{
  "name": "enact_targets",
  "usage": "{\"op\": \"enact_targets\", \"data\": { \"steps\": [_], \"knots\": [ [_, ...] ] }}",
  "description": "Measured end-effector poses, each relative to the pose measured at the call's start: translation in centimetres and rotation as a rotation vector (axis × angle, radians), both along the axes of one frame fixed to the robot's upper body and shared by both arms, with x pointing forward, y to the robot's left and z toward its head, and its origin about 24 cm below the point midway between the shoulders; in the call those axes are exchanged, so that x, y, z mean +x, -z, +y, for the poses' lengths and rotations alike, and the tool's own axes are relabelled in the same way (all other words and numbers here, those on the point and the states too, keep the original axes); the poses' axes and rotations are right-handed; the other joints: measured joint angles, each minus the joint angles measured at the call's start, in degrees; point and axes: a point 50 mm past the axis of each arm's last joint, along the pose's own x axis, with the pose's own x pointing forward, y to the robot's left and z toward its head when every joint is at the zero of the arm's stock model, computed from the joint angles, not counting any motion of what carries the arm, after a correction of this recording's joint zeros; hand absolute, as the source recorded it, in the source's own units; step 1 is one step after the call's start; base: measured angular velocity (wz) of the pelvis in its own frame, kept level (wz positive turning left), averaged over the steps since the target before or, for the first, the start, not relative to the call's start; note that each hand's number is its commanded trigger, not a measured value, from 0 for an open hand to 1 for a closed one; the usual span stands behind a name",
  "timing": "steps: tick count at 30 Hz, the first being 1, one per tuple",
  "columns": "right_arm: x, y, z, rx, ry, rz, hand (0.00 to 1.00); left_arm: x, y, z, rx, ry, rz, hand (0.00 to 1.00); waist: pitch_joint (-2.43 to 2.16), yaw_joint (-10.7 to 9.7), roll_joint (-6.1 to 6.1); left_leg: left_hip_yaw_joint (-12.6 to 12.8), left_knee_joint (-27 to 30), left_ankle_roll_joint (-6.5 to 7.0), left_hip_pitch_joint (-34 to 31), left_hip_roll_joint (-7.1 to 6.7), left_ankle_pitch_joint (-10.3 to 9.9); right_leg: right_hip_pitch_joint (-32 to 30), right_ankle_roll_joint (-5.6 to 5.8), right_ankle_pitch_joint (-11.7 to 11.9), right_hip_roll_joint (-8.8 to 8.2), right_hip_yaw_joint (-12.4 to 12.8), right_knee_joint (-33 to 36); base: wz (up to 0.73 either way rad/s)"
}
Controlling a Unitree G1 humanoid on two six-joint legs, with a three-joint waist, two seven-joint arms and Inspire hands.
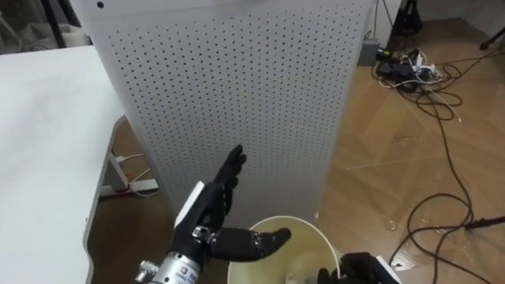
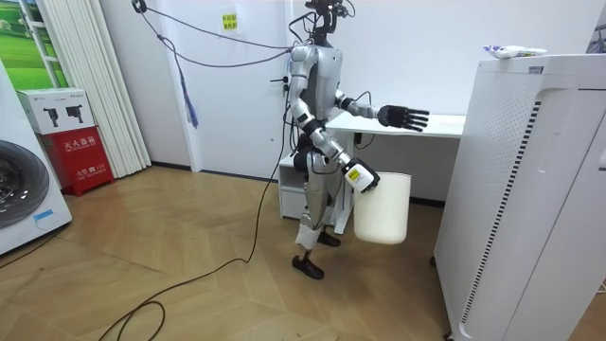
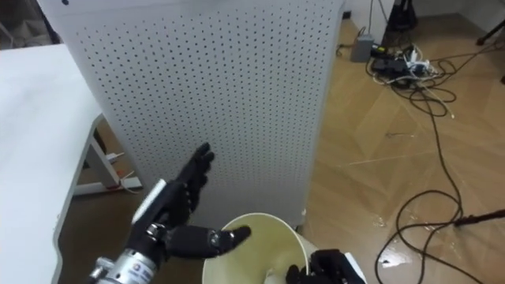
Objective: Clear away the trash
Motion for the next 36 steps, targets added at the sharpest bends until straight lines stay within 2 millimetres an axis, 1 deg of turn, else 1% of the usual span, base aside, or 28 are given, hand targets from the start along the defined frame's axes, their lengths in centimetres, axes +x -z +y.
{"op": "enact_targets", "data": {
  "steps": [2,3,5,7,8,10,12,13,15,19,21,24,26,30,32,33,34,35,36],
  "knots": [
    [-0.3,0.1,0.0,0.002,-0.002,0.005,1.00,0.1,-0.2,0.4,0.000,-0.034,-0.021,0.00,-0.19,-0.10,-0.16,-0.01,0.01,-0.01,0.44,-0.08,-0.04,0.16,0.06,0.04,0.16,0.24,0.08,-0.05],
    [-0.5,0.1,-0.1,0.002,-0.003,0.003,1.00,0.1,-0.4,0.6,0.002,-0.051,-0.033,0.00,-0.26,-0.11,-0.20,0.00,0.01,0.01,0.54,-0.14,-0.09,0.28,0.10,0.06,-0.05,0.29,0.20,0.00],
    [-0.7,-0.2,-0.1,0.005,-0.009,-0.010,1.00,0.2,-0.7,0.8,0.009,-0.068,-0.051,0.00,-0.28,-0.46,-0.19,-0.01,0.03,0.03,0.37,-0.23,-0.21,0.47,0.20,0.03,-0.41,-0.05,0.38,0.09],
    [-0.8,-0.4,-0.1,0.005,-0.008,-0.023,1.00,0.2,-1.2,0.9,0.011,-0.084,-0.078,0.00,-0.31,-1.58,-0.15,-0.03,0.12,0.09,0.41,-0.61,-0.24,0.77,0.51,-0.07,-0.94,-0.61,0.71,0.16],
    [-0.7,-0.4,-0.1,0.003,-0.005,-0.025,1.00,0.2,-1.3,0.9,0.011,-0.086,-0.085,0.00,-0.32,-1.59,-0.14,-0.01,0.17,0.19,0.55,-0.68,-0.31,0.82,0.58,-0.09,-1.06,-0.59,1.12,0.00],
    [-0.7,-0.5,-0.2,-0.002,0.007,-0.034,1.00,0.3,-1.7,0.8,0.026,-0.090,-0.111,0.00,-0.47,-1.92,0.03,0.06,0.35,0.72,0.71,-0.93,-0.69,0.88,0.87,-0.14,-1.37,-0.64,1.60,0.00],
    [-0.8,-0.5,-0.5,-0.001,0.018,-0.036,1.00,0.3,-1.7,0.8,0.051,-0.103,-0.124,0.00,-0.46,-2.09,0.00,0.29,0.29,1.02,1.19,-1.29,-0.88,0.79,1.24,-0.36,-1.74,-0.50,2.29,-0.03],
    [-1.0,-0.5,-0.7,0.011,0.037,-0.033,1.00,0.3,-1.8,0.9,0.055,-0.112,-0.127,0.00,-0.47,-1.93,0.01,0.65,0.28,1.17,1.66,-1.56,-0.99,0.90,1.49,-0.51,-1.74,-0.49,2.36,-0.09],
    [-1.0,-0.5,-0.8,0.010,0.050,-0.035,1.00,0.4,-2.0,1.1,0.051,-0.136,-0.143,0.00,-0.47,-1.53,0.05,1.36,0.28,1.64,2.06,-1.65,-1.52,0.61,1.76,-0.63,-1.79,-0.13,2.55,-0.15],
    [-0.9,-0.5,-1.0,0.011,0.054,-0.038,1.00,0.5,-2.6,1.3,0.045,-0.170,-0.184,0.00,-0.47,-0.78,-0.23,2.90,0.26,2.13,3.06,-1.94,-2.16,0.72,2.48,-0.48,-1.81,1.35,2.92,-0.18],
    [-1.0,-0.5,-1.0,0.012,0.052,-0.035,1.00,0.6,-2.8,1.5,0.050,-0.179,-0.199,0.00,-0.44,-0.76,-0.41,2.94,0.08,2.16,3.08,-1.98,-2.17,0.80,2.61,-0.24,-1.80,1.40,2.52,-0.06],
    [-1.0,-0.5,-1.0,0.015,0.049,-0.034,1.00,0.6,-3.4,1.7,0.078,-0.199,-0.238,0.00,-0.44,-0.04,-0.46,3.08,-0.13,2.19,2.96,-1.97,-2.18,0.71,2.73,0.04,-1.40,2.39,1.96,-0.06],
    [-1.0,-0.5,-1.0,0.016,0.046,-0.034,1.00,0.6,-3.7,1.7,0.090,-0.206,-0.256,0.00,-0.44,0.11,-0.46,3.11,-0.19,2.20,2.97,-1.95,-2.19,0.89,2.73,0.08,-1.32,2.59,1.89,-0.05],
    [-0.8,-0.8,-0.7,0.031,0.026,-0.046,1.00,0.6,-3.7,1.6,0.082,-0.224,-0.260,0.00,-0.45,0.31,-0.44,3.27,0.29,2.09,2.71,-1.60,-2.26,0.83,2.60,0.14,-1.14,2.50,2.07,-0.04],
    [-0.7,-0.9,-0.6,0.041,0.017,-0.052,1.00,0.6,-3.7,1.7,0.083,-0.227,-0.260,0.00,-0.44,0.78,-0.44,3.46,0.82,1.88,2.63,-1.33,-2.39,0.68,2.39,0.04,-1.03,2.25,2.20,-0.11],
    [-0.7,-0.9,-0.6,0.045,0.016,-0.052,1.00,0.6,-3.7,1.7,0.085,-0.225,-0.259,0.00,-0.40,1.43,-0.45,3.79,2.08,1.59,2.59,-0.99,-2.72,0.82,2.18,0.01,-0.86,2.18,2.29,-0.24],
    [-0.7,-0.9,-0.6,0.047,0.015,-0.052,1.00,0.6,-3.7,1.7,0.088,-0.225,-0.260,0.00,-0.36,1.97,-0.41,4.41,4.35,1.40,2.23,-0.29,-3.48,1.04,1.78,-0.04,-0.61,1.19,2.32,-0.26],
    [-0.7,-0.9,-0.5,0.049,0.012,-0.051,1.00,0.6,-3.7,1.7,0.088,-0.227,-0.260,0.00,-0.32,2.22,-0.50,4.74,5.47,1.31,2.03,0.08,-3.78,1.21,1.56,-0.17,-0.53,0.79,2.33,-0.19],
    [-0.7,-0.9,-0.5,0.051,0.008,-0.052,1.00,0.6,-3.7,1.8,0.089,-0.231,-0.260,0.00,-0.27,2.34,-0.60,4.77,8.11,0.96,1.18,0.79,-4.47,1.41,1.03,-0.59,-0.18,0.34,2.50,0.00]
  ]
}}
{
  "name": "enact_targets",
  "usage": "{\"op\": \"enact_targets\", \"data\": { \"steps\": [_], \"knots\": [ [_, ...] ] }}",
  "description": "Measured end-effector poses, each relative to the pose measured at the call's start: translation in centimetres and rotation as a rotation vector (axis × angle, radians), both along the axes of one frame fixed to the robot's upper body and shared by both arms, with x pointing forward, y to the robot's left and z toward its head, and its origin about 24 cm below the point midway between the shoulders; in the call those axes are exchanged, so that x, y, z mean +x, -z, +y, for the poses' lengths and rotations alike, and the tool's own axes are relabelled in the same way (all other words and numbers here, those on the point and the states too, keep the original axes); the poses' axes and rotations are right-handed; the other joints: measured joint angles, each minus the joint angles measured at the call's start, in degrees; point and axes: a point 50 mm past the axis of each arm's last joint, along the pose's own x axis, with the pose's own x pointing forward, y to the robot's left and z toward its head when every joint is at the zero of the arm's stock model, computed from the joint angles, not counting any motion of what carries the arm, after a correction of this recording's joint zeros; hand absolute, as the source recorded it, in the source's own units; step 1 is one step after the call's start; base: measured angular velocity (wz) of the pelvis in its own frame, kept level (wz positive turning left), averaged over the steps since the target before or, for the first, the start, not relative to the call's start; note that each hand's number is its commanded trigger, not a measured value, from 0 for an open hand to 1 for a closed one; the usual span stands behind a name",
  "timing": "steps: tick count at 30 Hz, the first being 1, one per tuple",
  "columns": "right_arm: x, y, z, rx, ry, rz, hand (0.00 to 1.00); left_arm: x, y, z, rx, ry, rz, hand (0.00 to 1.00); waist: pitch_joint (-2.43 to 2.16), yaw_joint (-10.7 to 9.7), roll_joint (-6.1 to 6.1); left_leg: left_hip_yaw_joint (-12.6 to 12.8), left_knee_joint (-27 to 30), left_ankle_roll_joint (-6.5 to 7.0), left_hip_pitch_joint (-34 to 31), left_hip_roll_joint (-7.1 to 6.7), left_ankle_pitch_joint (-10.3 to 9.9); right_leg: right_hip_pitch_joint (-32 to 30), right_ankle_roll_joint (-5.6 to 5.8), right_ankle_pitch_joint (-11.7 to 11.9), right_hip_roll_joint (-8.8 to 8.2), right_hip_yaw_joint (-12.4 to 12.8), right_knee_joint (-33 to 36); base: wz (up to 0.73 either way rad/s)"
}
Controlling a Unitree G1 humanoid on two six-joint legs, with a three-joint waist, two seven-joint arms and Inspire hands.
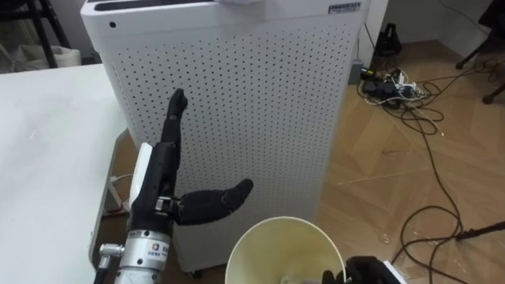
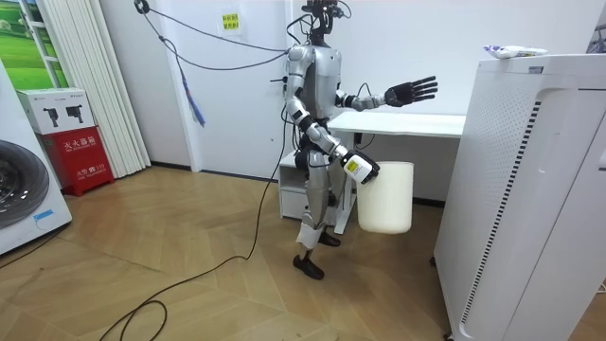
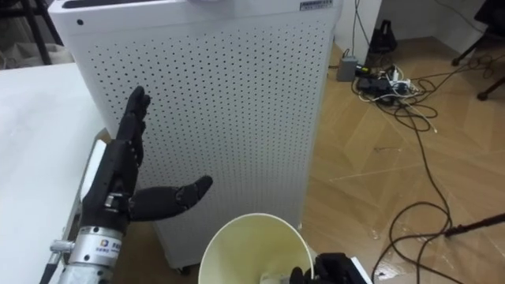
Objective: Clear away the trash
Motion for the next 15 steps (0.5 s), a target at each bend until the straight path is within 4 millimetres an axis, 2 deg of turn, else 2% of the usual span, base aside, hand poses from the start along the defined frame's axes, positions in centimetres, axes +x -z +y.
{"op": "enact_targets", "data": {
  "steps": [2,3,4,5,6,7,8,9,10,11,12,13,14,15],
  "knots": [
    [0.0,0.0,0.1,-0.002,-0.004,-0.001,1.00,0.0,0.0,0.2,-0.002,-0.005,-0.001,0.00,0.06,0.23,-0.10,-0.11,4.23,-0.14,-2.18,0.87,-0.12,0.11,-0.60,-0.75,0.56,-0.36,0.24,0.13],
    [0.0,0.0,0.1,-0.003,-0.003,-0.001,1.00,0.1,0.0,0.2,-0.009,-0.008,0.002,0.00,0.15,0.17,-0.04,-0.13,9.05,-0.13,-4.71,1.76,-0.10,0.12,-1.10,-1.12,0.83,-0.26,0.81,0.23],
    [0.0,0.0,-0.1,-0.008,-0.001,0.001,1.00,0.0,0.3,0.3,-0.014,-0.013,0.014,0.00,0.76,0.41,0.26,-0.67,16.66,0.34,-9.08,2.69,0.24,1.06,-2.19,-1.61,1.68,1.79,1.23,0.25],
    [-0.1,0.1,-0.2,-0.011,0.000,0.005,1.00,-0.1,0.6,0.3,-0.014,-0.015,0.026,0.00,0.95,0.55,0.05,-0.96,18.50,0.66,-10.88,2.05,0.03,1.13,-2.64,-2.09,1.81,2.67,1.70,0.32],
    [-0.3,0.1,-0.4,-0.013,0.006,0.009,1.00,-0.4,1.1,0.2,-0.017,-0.013,0.047,0.00,0.75,0.51,0.23,-1.48,17.13,1.87,-14.33,-0.33,-0.70,1.05,-2.97,-2.61,1.80,3.12,1.90,0.15],
    [-0.3,0.0,-0.8,-0.028,0.007,0.011,1.00,-0.6,1.4,0.0,-0.019,-0.007,0.058,0.00,0.61,1.10,0.51,-1.67,11.84,1.27,-17.05,-2.46,0.12,0.43,-2.81,-2.95,1.81,3.84,2.32,0.00],
    [-0.3,0.0,-1.0,-0.034,0.007,0.010,1.00,-0.6,1.4,0.0,-0.019,-0.008,0.060,0.00,0.56,1.86,0.64,-1.67,8.02,1.17,-18.05,-3.33,1.06,0.03,-2.77,-3.26,1.85,4.23,2.87,-0.36],
    [-0.4,0.0,-1.1,-0.037,0.006,0.012,1.00,-0.6,1.3,0.2,-0.018,-0.016,0.056,0.00,0.43,2.99,0.85,-1.79,-0.18,1.47,-18.90,-4.01,4.05,-0.58,-2.85,-4.28,2.13,4.32,4.15,-0.44],
    [-0.6,0.2,-0.8,-0.027,0.002,0.020,1.00,-0.7,1.3,0.5,-0.019,-0.025,0.053,0.00,0.28,3.55,1.10,-2.60,-6.62,1.83,-18.99,-3.95,6.97,-0.58,-2.76,-6.00,2.40,4.08,6.03,-0.40],
    [-0.7,0.3,-0.7,-0.024,-0.001,0.024,1.00,-0.7,1.4,0.6,-0.020,-0.029,0.053,0.00,0.06,3.68,1.37,-2.77,-7.25,2.15,-18.98,-3.72,8.76,-0.62,-2.43,-7.06,2.34,3.75,7.07,-0.34],
    [-1.0,0.5,-0.5,-0.022,-0.005,0.033,1.00,-0.8,1.5,0.8,-0.022,-0.032,0.060,0.00,-0.32,3.79,0.80,-2.35,-6.15,2.94,-18.78,-3.66,11.98,-0.53,-1.19,-9.15,1.80,2.97,8.75,-0.19],
    [-1.0,0.5,-0.5,-0.021,-0.003,0.035,1.00,-0.9,1.6,0.8,-0.022,-0.031,0.064,0.00,-0.35,3.76,0.39,-1.82,-4.85,3.29,-18.86,-3.83,13.08,0.21,-0.02,-10.19,0.77,1.41,8.83,-0.14],
    [-1.1,0.6,-0.6,-0.023,0.002,0.035,1.00,-0.9,1.6,0.8,-0.020,-0.030,0.066,0.00,-0.28,3.49,0.18,-1.61,-3.91,3.40,-18.87,-4.04,13.14,0.67,0.39,-10.45,0.11,0.62,8.70,-0.04],
    [-1.2,0.6,-0.8,-0.027,0.007,0.035,1.00,-1.0,1.7,0.9,-0.016,-0.030,0.070,0.00,-0.27,3.28,0.01,-1.42,-1.81,3.49,-19.13,-4.48,13.18,1.54,1.52,-10.90,-1.02,-0.92,8.70,0.00]
  ]
}}
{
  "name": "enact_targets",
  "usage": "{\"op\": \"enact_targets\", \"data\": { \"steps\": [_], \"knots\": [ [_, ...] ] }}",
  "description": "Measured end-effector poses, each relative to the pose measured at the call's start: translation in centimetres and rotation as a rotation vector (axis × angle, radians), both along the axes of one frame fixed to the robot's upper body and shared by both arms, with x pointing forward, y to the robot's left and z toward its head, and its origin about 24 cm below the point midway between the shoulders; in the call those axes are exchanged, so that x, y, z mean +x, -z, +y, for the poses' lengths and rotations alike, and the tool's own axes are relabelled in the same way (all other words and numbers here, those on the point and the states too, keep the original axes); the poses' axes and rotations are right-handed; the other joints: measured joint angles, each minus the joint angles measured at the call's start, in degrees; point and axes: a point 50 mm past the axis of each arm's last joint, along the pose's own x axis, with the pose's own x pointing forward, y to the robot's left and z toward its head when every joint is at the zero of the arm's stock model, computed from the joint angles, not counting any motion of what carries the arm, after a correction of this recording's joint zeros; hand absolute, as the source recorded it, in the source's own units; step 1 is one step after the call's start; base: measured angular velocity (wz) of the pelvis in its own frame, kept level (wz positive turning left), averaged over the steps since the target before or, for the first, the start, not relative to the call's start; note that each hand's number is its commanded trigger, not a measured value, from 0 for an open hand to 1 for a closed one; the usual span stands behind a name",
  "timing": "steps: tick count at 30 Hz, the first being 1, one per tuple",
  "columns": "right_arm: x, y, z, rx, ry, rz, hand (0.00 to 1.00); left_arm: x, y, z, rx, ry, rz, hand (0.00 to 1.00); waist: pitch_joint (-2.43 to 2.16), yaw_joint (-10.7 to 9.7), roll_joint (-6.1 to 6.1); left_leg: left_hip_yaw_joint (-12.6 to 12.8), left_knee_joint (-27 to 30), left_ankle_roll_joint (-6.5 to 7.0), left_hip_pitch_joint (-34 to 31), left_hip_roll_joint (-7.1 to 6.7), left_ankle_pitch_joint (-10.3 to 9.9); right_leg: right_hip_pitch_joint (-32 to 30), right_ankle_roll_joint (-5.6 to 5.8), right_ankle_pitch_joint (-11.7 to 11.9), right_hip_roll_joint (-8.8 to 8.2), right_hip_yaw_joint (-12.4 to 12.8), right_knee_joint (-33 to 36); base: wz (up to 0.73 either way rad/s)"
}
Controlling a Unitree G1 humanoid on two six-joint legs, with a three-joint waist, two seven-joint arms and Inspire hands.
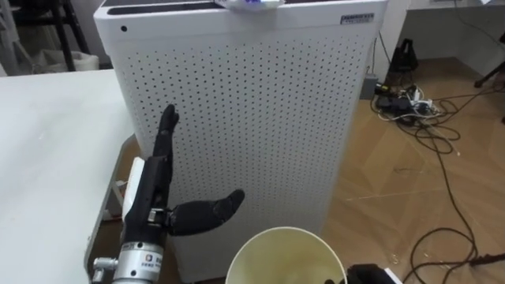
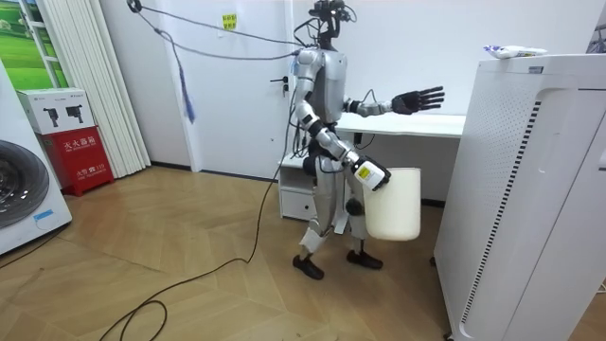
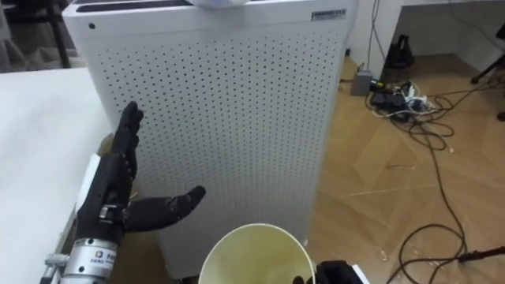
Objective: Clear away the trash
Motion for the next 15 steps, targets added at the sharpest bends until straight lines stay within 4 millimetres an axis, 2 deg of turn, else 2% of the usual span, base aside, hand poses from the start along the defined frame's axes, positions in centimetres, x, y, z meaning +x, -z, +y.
{"op": "enact_targets", "data": {
  "steps": [1,2,3,4,5,6,7,8,9,10,11,12,13,15],
  "knots": [
    [-0.2,0.1,-0.1,-0.001,0.004,0.004,1.00,0.0,0.0,0.2,0.004,0.000,0.001,0.00,-0.01,-0.03,0.01,0.50,2.62,1.18,-0.53,-0.06,-0.08,1.02,0.29,-0.78,-0.87,-0.50,0.03,0.00],
    [-0.2,0.1,-0.1,0.000,0.005,0.007,1.00,0.0,0.0,0.2,0.007,0.000,0.001,0.00,0.05,-0.03,-0.13,0.81,4.06,2.59,-0.66,-0.18,-1.04,1.50,0.53,-1.29,-1.22,-0.52,0.10,0.00],
    [-0.3,0.2,0.0,0.001,0.003,0.008,1.00,0.0,-0.1,0.3,0.017,0.002,-0.003,0.00,0.18,-0.16,-0.47,0.91,6.32,4.44,-0.82,-0.64,-2.98,2.55,0.95,-2.22,-1.96,-0.77,0.17,0.05],
    [-0.3,0.2,0.0,0.001,0.003,0.008,1.00,0.0,-0.1,0.3,0.018,0.004,-0.005,0.00,0.28,-0.59,-0.92,1.44,8.32,4.83,-0.94,-1.15,-5.16,3.55,1.69,-2.97,-3.31,-1.99,0.42,0.00],
    [-0.2,0.1,0.0,0.000,0.005,0.006,1.00,0.0,-0.1,0.3,0.016,0.004,-0.005,0.00,0.29,-0.58,-1.15,1.51,9.38,4.99,-1.01,-1.56,-6.35,3.93,2.16,-3.48,-4.08,-2.62,0.74,0.00],
    [-0.1,0.1,0.0,-0.001,0.005,0.003,1.00,0.0,-0.1,0.3,0.020,0.006,-0.008,0.00,0.05,-0.61,-1.68,1.85,11.40,5.24,-1.35,-2.49,-8.43,4.11,3.13,-4.50,-5.79,-3.84,2.22,0.04],
    [0.2,-0.1,0.1,0.001,0.007,-0.007,1.00,0.2,-0.3,0.2,0.016,0.008,-0.017,0.00,0.08,-1.04,-2.01,1.96,13.31,5.79,-1.56,-3.48,-10.34,3.80,3.81,-5.32,-7.02,-5.17,5.77,0.10],
    [0.2,-0.1,0.1,0.000,0.008,-0.008,1.00,0.3,-0.4,0.0,0.015,0.014,-0.021,0.00,0.10,-1.41,-1.98,2.10,14.17,6.03,-1.55,-3.66,-11.22,3.04,3.80,-5.22,-7.78,-5.65,8.59,0.14],
    [0.3,-0.1,0.2,-0.001,0.004,-0.010,1.00,0.5,-0.7,-0.3,0.015,0.026,-0.034,0.00,0.10,-1.27,-2.03,2.61,15.58,6.66,-1.20,-3.92,-12.79,0.77,3.76,-3.80,-9.31,-5.06,15.58,0.00],
    [0.4,-0.2,0.4,0.007,0.004,-0.013,1.00,0.6,-0.9,-0.4,0.017,0.032,-0.044,0.00,0.23,-1.05,-2.21,2.93,15.95,7.15,0.05,-4.15,-13.95,-1.65,3.74,-0.73,-10.37,-3.83,21.58,-0.05],
    [0.4,-0.1,0.5,0.012,0.004,-0.013,1.00,0.6,-0.9,-0.5,0.023,0.034,-0.047,0.00,0.25,-1.18,-2.17,2.87,15.82,7.22,0.86,-4.14,-14.41,-2.35,3.77,1.11,-10.54,-3.46,23.61,-0.08],
    [0.4,-0.1,0.7,0.015,0.002,-0.014,1.00,0.3,-0.8,-0.8,0.024,0.048,-0.053,0.00,0.45,-1.37,-1.58,2.11,15.69,7.18,2.31,-3.81,-15.41,-3.20,3.54,4.11,-10.42,-3.37,26.31,0.00],
    [0.7,-0.3,0.7,0.013,0.003,-0.022,1.00,-0.2,-0.4,-1.3,0.031,0.071,-0.055,0.00,0.84,-0.71,-1.11,1.19,15.51,7.05,3.01,-3.34,-16.03,-4.52,3.57,3.28,-9.81,-3.41,25.92,0.05],
    [1.6,-0.8,0.8,0.010,-0.004,-0.049,1.00,-0.4,-0.5,-1.8,0.031,0.094,-0.075,0.00,1.23,-0.89,-0.54,0.58,15.40,7.17,2.98,-2.79,-16.02,-7.65,3.49,1.22,-8.77,-4.18,22.61,0.24]
  ]
}}
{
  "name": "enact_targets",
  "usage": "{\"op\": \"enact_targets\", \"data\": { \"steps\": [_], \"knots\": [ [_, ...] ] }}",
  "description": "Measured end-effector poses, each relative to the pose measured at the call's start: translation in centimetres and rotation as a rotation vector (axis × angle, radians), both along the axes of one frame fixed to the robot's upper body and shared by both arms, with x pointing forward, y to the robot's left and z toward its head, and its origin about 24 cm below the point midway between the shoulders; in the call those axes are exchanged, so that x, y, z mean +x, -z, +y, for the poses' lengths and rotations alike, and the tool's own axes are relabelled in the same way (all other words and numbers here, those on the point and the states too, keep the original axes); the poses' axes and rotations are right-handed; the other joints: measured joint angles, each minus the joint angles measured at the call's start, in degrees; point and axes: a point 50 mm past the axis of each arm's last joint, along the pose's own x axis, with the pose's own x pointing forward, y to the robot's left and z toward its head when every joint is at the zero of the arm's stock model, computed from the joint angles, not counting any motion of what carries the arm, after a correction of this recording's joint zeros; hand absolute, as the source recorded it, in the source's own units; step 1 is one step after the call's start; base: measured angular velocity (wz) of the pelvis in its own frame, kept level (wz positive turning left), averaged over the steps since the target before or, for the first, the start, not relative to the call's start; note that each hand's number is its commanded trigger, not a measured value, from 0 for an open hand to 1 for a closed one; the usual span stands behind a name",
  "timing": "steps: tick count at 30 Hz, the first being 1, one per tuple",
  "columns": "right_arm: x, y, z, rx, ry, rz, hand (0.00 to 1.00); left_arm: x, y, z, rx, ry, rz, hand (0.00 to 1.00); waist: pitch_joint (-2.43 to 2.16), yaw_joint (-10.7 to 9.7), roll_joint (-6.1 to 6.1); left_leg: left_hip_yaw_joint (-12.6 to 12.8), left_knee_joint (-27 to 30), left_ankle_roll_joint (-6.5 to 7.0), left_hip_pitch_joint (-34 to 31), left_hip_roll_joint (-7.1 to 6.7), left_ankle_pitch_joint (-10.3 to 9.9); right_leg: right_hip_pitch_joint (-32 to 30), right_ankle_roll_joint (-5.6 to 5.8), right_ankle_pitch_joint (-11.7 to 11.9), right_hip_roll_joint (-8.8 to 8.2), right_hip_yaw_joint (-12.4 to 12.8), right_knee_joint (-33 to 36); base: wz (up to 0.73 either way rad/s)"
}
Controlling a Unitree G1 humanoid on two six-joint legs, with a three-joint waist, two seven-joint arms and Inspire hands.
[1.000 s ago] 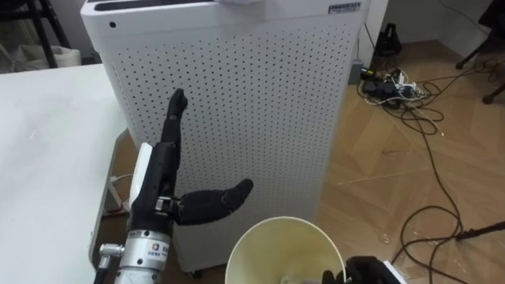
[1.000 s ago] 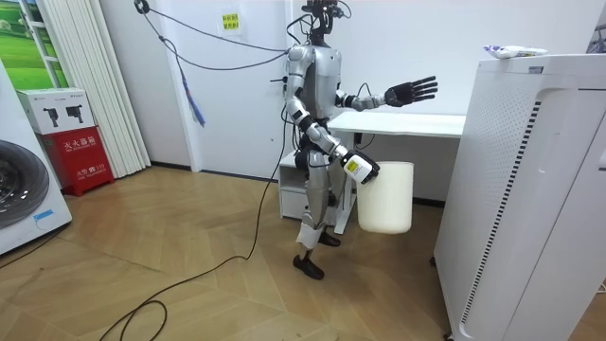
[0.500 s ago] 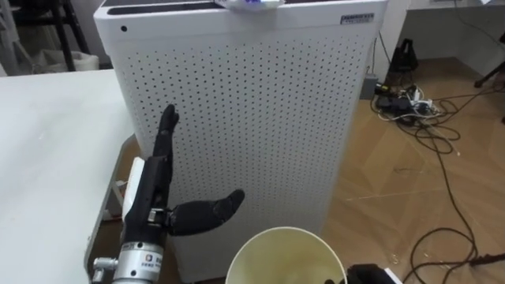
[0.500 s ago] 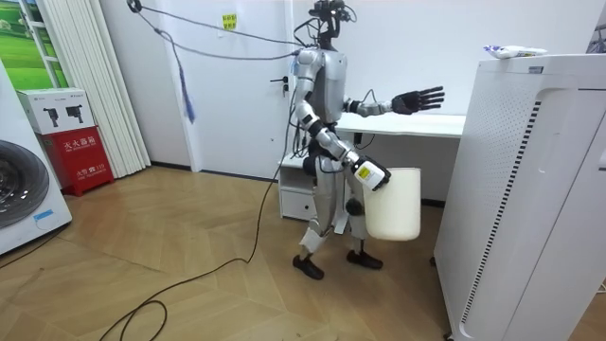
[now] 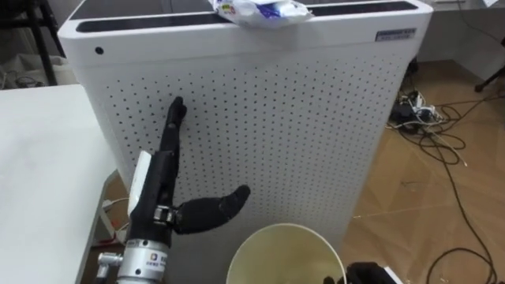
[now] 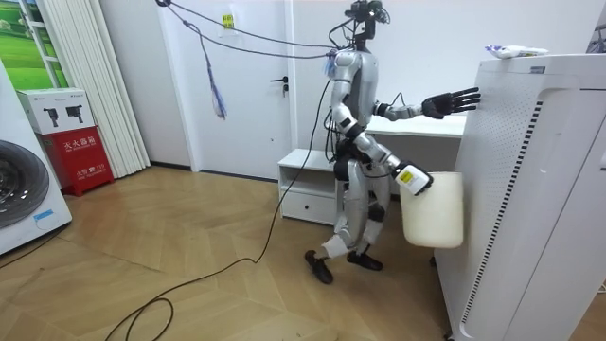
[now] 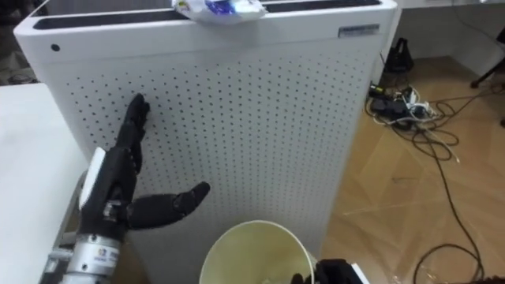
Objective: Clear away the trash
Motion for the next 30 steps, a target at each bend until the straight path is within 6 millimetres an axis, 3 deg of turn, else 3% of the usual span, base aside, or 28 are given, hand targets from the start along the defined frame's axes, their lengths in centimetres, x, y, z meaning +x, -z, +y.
{"op": "enact_targets", "data": {
  "steps": [2,3,7,10,16,19,23,27,30],
  "knots": [
    [0.6,-0.4,0.2,-0.006,-0.007,-0.019,1.00,-0.3,0.1,-0.3,0.004,0.009,-0.005,0.00,0.04,0.19,0.04,-0.37,0.15,-0.03,-0.06,-0.17,0.00,-0.82,-0.10,0.38,0.92,-0.60,-10.14,0.30],
    [0.6,-0.3,0.3,-0.013,-0.011,-0.014,1.00,-0.3,0.2,-0.4,0.007,0.009,-0.001,0.00,-0.01,-0.57,0.49,-0.94,0.29,-0.30,-0.06,-0.09,0.00,-0.87,-0.32,1.95,2.24,-0.37,-14.44,0.41],
    [0.3,0.0,0.8,-0.008,-0.036,-0.002,1.00,-0.2,0.1,-0.3,0.019,-0.005,-0.005,0.00,-0.01,-0.98,0.33,-1.52,-5.00,-1.40,0.99,-0.04,2.88,0.13,-0.79,4.02,3.65,-0.54,-19.74,0.10],
    [0.5,-0.1,0.9,0.004,-0.050,-0.007,1.00,-0.1,0.1,0.1,0.031,-0.012,-0.006,0.00,-0.07,-0.94,0.07,-1.49,-8.47,-1.80,1.80,0.16,4.98,0.48,-0.94,5.64,4.34,-0.65,-22.84,-0.05],
    [0.5,-0.1,1.1,0.011,-0.057,-0.004,1.00,-0.1,-0.1,0.3,0.039,-0.023,-0.016,0.00,-0.28,-0.33,-0.47,-1.48,-11.73,-2.49,2.19,1.19,6.98,1.34,-1.68,8.59,6.05,-0.73,-27.69,-0.06],
    [0.5,-0.1,1.1,0.006,-0.063,-0.004,1.00,-0.2,0.0,0.5,0.052,-0.023,-0.012,0.00,-0.32,-0.32,-0.45,-1.55,-11.69,-2.56,2.74,1.89,7.12,2.77,-2.19,9.42,6.74,-1.83,-29.44,0.00],
    [0.6,-0.2,0.9,-0.005,-0.085,-0.013,1.00,-0.2,-0.1,0.6,0.053,-0.030,-0.016,0.00,-0.43,-0.02,-0.54,-1.37,-12.12,-2.86,3.41,2.04,7.13,3.00,-2.25,9.45,6.92,-1.14,-29.52,-0.05],
    [0.2,-0.1,1.0,-0.004,-0.101,-0.006,1.00,-0.3,-1.5,0.5,0.078,-0.026,-0.087,0.00,-0.95,-1.55,-0.02,-1.75,-12.44,-3.26,5.13,1.94,6.96,5.07,-2.23,9.42,7.63,-0.43,-31.19,-0.03],
    [0.2,-0.1,1.0,0.001,-0.107,-0.005,1.00,-0.4,-2.8,0.3,0.110,-0.018,-0.158,0.00,-1.10,-2.09,0.16,-1.63,-13.39,-3.33,6.72,1.99,6.98,6.81,-2.12,9.96,7.93,-0.40,-32.86,-0.02]
  ]
}}
